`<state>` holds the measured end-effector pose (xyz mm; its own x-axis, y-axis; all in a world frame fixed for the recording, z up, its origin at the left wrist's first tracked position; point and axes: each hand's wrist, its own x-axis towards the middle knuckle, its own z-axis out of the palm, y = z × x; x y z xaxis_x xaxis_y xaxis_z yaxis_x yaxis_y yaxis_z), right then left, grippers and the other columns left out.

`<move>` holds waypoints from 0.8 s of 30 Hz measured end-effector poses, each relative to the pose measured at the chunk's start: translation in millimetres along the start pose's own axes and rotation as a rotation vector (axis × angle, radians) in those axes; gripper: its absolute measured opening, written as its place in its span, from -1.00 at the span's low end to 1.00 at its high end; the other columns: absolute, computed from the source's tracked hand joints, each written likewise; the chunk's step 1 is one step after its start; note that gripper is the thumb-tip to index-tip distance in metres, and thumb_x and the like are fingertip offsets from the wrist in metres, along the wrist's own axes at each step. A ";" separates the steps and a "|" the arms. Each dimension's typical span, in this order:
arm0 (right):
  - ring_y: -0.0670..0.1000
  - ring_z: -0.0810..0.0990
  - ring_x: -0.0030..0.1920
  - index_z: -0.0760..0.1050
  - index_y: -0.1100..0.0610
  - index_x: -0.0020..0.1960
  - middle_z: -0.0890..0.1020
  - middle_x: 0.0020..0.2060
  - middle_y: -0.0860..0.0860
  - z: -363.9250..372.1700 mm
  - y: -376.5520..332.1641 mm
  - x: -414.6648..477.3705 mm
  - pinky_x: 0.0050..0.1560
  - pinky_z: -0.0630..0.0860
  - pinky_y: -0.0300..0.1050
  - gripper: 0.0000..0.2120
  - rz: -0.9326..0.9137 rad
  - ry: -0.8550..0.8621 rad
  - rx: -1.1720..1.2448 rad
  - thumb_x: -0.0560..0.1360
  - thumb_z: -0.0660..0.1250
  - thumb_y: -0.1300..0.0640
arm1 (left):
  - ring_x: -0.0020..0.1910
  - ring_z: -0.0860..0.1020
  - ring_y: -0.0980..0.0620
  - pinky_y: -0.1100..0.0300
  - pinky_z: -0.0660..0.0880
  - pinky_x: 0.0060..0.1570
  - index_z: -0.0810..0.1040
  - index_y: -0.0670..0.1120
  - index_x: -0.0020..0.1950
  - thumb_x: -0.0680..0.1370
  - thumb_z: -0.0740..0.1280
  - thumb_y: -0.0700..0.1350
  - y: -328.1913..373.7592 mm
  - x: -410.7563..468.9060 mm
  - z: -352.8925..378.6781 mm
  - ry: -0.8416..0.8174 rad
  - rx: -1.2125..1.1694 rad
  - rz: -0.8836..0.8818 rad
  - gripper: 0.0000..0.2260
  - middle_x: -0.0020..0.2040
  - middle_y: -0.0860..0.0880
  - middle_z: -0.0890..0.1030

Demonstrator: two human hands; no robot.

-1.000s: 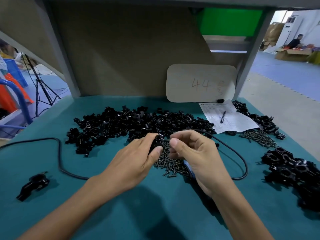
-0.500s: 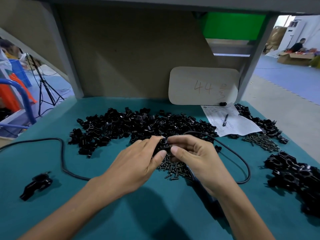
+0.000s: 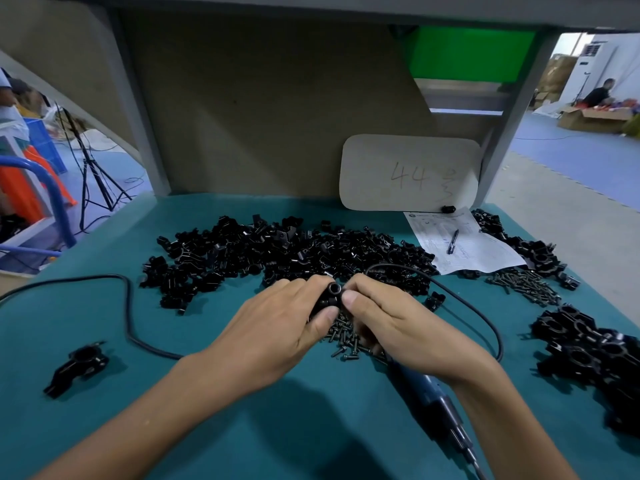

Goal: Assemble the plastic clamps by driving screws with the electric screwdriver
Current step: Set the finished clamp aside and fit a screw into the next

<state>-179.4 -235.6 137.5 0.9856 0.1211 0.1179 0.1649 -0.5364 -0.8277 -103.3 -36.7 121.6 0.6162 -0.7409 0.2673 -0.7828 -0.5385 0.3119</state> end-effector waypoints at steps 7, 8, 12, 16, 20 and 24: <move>-0.10 0.44 -0.34 0.39 -0.03 -0.13 0.51 -0.33 0.00 3.1 3.0 -2.2 -0.31 0.43 0.01 -0.73 -0.029 0.027 -0.058 0.69 0.16 -0.13 | -0.01 0.37 0.18 0.16 0.39 -0.04 0.25 0.24 0.31 0.61 -0.15 0.35 -1.4 -3.6 2.5 -0.017 -0.047 0.007 -0.61 0.02 0.21 0.46; -0.15 0.44 -0.33 0.40 -0.07 -0.10 0.53 -0.31 -0.04 3.0 3.5 -3.9 -0.32 0.43 -0.05 -0.79 -0.051 0.039 -0.084 0.68 0.20 -0.11 | 0.00 0.38 0.18 0.14 0.41 -0.04 0.26 0.24 0.29 0.61 -0.14 0.36 -1.6 -2.9 2.0 -0.030 -0.074 0.003 -0.61 0.00 0.22 0.46; -0.20 0.46 -0.28 0.41 -0.13 -0.02 0.55 -0.26 -0.25 1.5 4.7 -7.6 -0.24 0.39 -0.33 -0.89 -0.093 0.082 -0.134 0.65 0.32 -0.05 | -0.02 0.42 0.19 0.10 0.45 -0.05 0.30 0.22 0.21 0.60 -0.08 0.35 -2.5 -1.7 -0.3 -0.101 -0.200 -0.002 -0.65 -0.09 0.23 0.45; -0.16 0.37 -0.38 0.40 -0.11 -0.10 0.48 -0.37 -0.13 0.2 4.7 -5.9 -0.36 0.33 -0.23 -0.80 -0.081 0.060 -0.171 0.65 0.21 -0.17 | -0.02 0.38 0.18 0.13 0.41 -0.04 0.28 0.21 0.22 0.60 -0.11 0.35 0.1 -1.6 -1.0 -0.084 -0.092 0.016 -0.63 -0.02 0.19 0.45; -0.15 0.36 -0.36 0.36 -0.01 -0.18 0.44 -0.36 -0.07 3.5 4.1 -3.7 -0.34 0.30 -0.21 -0.62 -0.107 0.078 -0.203 0.64 0.07 -0.26 | -0.01 0.37 0.17 0.17 0.39 -0.02 0.30 0.21 0.26 0.62 -0.08 0.30 2.2 -2.5 -1.7 -0.060 -0.070 0.030 -0.66 0.01 0.19 0.46; -0.11 0.38 -0.35 0.39 -0.03 -0.09 0.47 -0.33 -0.02 2.0 6.2 -7.1 -0.33 0.34 -0.21 -0.68 -0.086 -0.023 -0.155 0.68 0.09 -0.22 | 0.00 0.38 0.17 0.16 0.40 -0.02 0.29 0.22 0.27 0.63 -0.07 0.29 0.4 -3.9 -1.2 -0.067 -0.076 0.034 -0.68 0.01 0.19 0.46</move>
<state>-185.5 -238.1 130.4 0.9668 0.1905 0.1704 0.2541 -0.6457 -0.7201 -105.9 -33.5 121.8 0.5803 -0.7847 0.2176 -0.7924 -0.4826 0.3731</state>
